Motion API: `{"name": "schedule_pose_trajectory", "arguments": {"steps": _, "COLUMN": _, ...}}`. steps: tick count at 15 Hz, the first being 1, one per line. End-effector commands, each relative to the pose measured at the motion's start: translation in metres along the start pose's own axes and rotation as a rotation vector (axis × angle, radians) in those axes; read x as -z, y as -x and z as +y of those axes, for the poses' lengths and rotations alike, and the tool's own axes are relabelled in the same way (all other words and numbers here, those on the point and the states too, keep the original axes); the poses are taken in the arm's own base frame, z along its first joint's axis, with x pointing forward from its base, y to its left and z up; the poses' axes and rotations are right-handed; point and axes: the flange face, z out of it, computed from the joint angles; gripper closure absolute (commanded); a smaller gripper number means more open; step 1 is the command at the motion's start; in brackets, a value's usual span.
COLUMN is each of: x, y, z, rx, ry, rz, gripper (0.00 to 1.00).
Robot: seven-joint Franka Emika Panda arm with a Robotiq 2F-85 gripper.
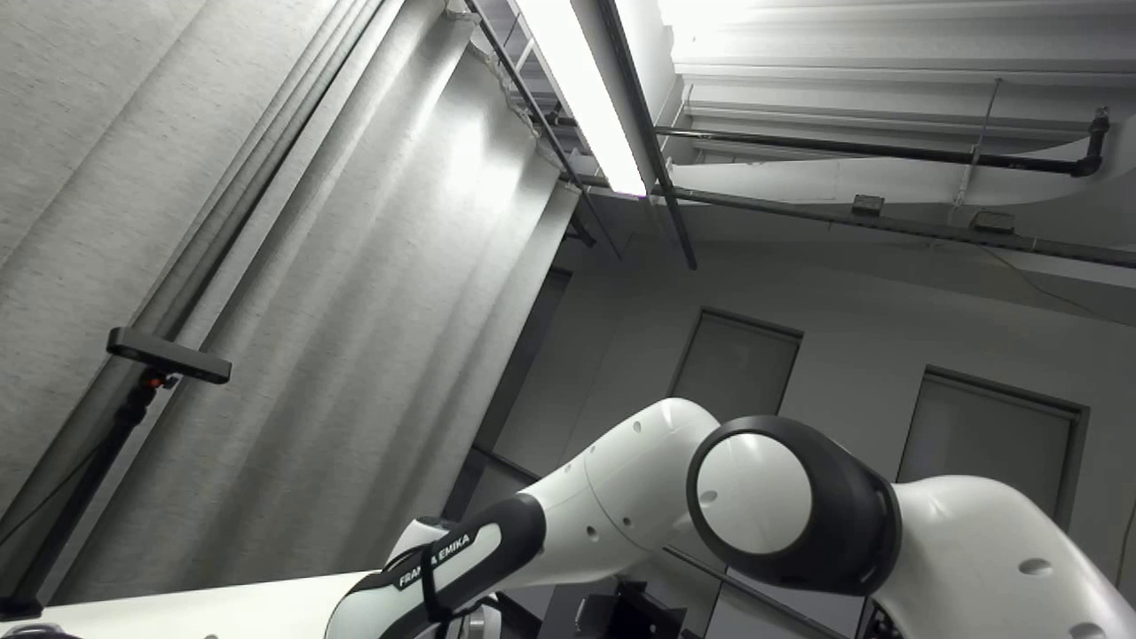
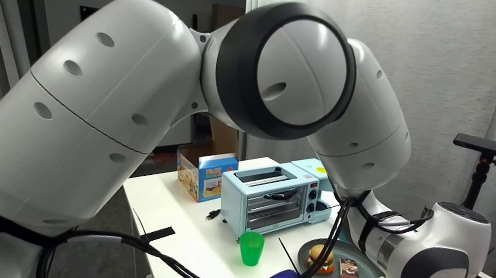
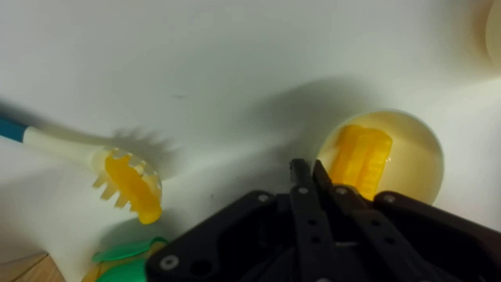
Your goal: Pour the content from the two small white bowls into the pot
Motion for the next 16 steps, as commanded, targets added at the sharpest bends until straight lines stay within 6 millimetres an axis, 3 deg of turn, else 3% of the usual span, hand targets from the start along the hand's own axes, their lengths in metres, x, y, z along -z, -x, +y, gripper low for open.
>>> {"name": "schedule_pose_trajectory", "arguments": {"steps": 1, "x": -0.001, "y": -0.004, "z": -0.002, "rx": -0.018, "ry": -0.001, "rz": 0.010, "gripper": 0.99}}
{"name": "schedule_pose_trajectory", "arguments": {"steps": 11, "x": 0.030, "y": 0.039, "z": -0.005, "rx": 0.051, "ry": 0.000, "rz": -0.044, "gripper": 0.99}}
{"name": "schedule_pose_trajectory", "arguments": {"steps": 16, "x": 0.057, "y": 0.046, "z": -0.004, "rx": 0.047, "ry": -0.007, "rz": -0.021, "gripper": 0.99}}
